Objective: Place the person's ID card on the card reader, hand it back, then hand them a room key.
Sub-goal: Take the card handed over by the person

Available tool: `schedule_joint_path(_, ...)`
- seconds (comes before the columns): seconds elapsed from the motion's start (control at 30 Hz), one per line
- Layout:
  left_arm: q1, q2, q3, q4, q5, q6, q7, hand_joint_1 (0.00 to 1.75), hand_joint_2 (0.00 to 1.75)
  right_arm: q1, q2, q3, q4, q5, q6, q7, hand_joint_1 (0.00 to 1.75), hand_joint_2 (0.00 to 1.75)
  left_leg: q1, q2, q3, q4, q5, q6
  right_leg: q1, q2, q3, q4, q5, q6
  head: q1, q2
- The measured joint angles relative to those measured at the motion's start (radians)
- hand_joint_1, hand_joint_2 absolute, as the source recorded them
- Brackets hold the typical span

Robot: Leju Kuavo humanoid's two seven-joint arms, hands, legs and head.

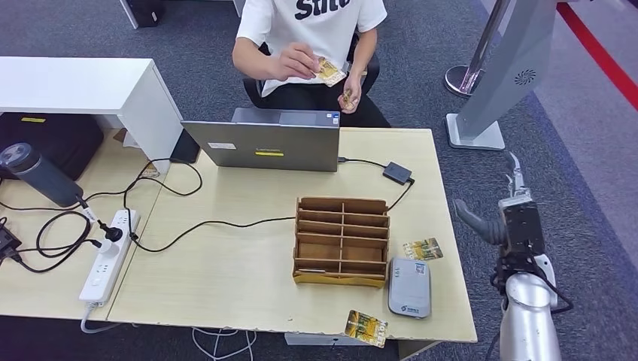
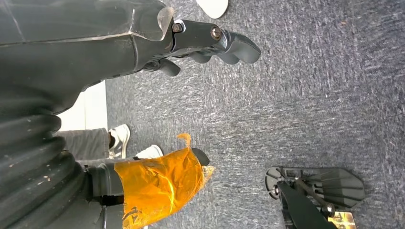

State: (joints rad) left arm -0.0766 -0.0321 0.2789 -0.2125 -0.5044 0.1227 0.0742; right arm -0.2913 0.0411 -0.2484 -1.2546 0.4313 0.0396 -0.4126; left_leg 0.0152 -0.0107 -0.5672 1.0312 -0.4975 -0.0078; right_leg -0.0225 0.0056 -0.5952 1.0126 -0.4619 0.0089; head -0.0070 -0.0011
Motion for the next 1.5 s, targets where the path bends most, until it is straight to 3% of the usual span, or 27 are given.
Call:
schedule_joint_path(0.7, -0.025, -0.021, 0.0, 0.0, -0.143, -0.07, 0.049, 0.0, 1.75, -0.272, 0.076, 0.314, 0.08, 0.592, -0.217, 0.19, 0.0, 1.75, 0.0, 0.0, 0.0, 0.0, 0.002, -0.002, 0.0, 0.0, -0.001, 0.001, 0.001, 0.0, 0.0, 0.0)
schedule_joint_path(1.13, -0.037, -0.027, 0.0, 0.0, -0.221, -0.1, 0.08, 0.0, 1.75, -0.371, 0.121, 0.413, 0.123, 0.851, -0.297, 0.264, 0.0, 1.75, 0.0, 0.0, -0.001, 0.0, 0.002, -0.002, 0.0, 0.001, -0.002, 0.001, 0.001, 0.0, 0.0, 0.0)
schedule_joint_path(1.17, -0.038, -0.027, 0.0, 0.0, -0.23, -0.103, 0.083, 0.0, 1.75, -0.38, 0.124, 0.42, 0.128, 0.88, -0.305, 0.272, 0.04, 1.75, 0.0, 0.0, -0.001, 0.0, 0.002, -0.002, 0.0, 0.001, -0.002, 0.001, 0.001, -0.001, 0.0, 0.0)
schedule_joint_path(1.3, -0.039, -0.03, 0.0, 0.0, -0.253, -0.112, 0.094, 0.0, 1.75, -0.402, 0.134, 0.437, 0.141, 0.945, -0.326, 0.287, 1.73, 1.75, 0.0, 0.0, -0.001, 0.0, 0.002, -0.003, 0.0, 0.001, -0.002, 0.001, 0.001, -0.001, 0.0, 0.0)
schedule_joint_path(1.5, -0.04, -0.031, 0.0, 0.0, -0.259, -0.112, 0.095, 0.0, 1.75, -0.411, 0.142, 0.448, 0.159, 0.939, -0.324, 0.275, 1.75, 1.75, 0.0, 0.0, -0.001, 0.0, 0.002, -0.003, 0.0, 0.001, -0.002, 0.001, 0.001, 0.0, 0.0, 0.0)
